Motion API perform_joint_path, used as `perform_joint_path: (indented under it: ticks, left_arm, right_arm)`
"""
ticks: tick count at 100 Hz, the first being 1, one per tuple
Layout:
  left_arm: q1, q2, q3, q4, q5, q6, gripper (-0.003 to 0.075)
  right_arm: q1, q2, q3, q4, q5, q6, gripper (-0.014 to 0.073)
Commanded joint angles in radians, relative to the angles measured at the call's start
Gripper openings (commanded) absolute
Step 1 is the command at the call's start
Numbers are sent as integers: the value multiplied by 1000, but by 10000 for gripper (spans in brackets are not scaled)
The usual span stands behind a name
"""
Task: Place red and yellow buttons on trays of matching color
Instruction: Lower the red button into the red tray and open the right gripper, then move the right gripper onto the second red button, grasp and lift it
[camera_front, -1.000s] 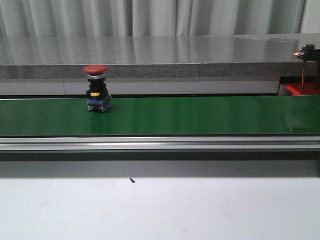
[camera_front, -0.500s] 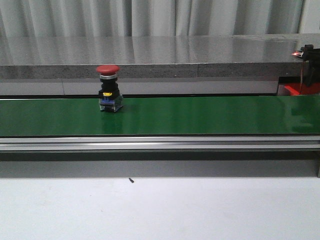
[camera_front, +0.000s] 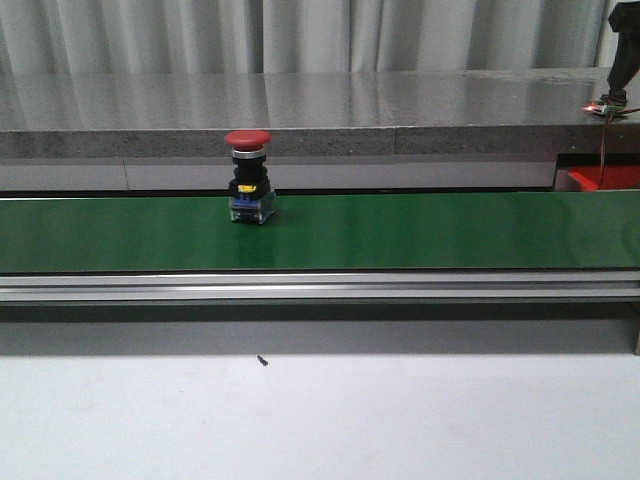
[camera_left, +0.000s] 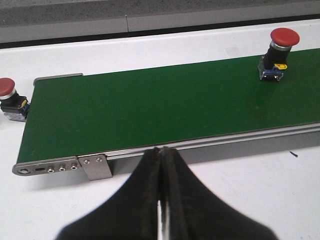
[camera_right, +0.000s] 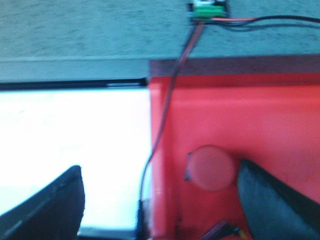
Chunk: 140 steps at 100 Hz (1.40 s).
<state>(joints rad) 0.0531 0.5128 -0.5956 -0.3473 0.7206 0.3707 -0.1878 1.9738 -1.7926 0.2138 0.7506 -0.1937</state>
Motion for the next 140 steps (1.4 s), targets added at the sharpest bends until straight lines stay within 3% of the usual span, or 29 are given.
perform_joint_path:
  ticks: [1, 54, 68, 90, 105, 140]
  left_arm:
    - [-7, 2, -25, -22, -61, -1, -20]
    - [-7, 2, -25, -22, -61, -1, -20]
    - [-7, 2, -25, -22, -61, -1, -20]
    - [-7, 2, -25, -22, -61, -1, -20]
    - [-7, 2, -25, -22, -61, -1, -20]
    - [-7, 2, -25, -22, -59, -1, -20]
  right_arm:
    - [28, -121, 27, 10, -60, -18, 614]
    - [259, -385, 329, 18, -77, -146, 614]
    - [324, -382, 329, 55, 8, -295, 585]
    - [394, -357, 329, 233, 80, -518, 444]
    - [420, -313, 329, 314, 90, -551, 444]
    - [497, -214, 329, 325, 38, -590, 444]
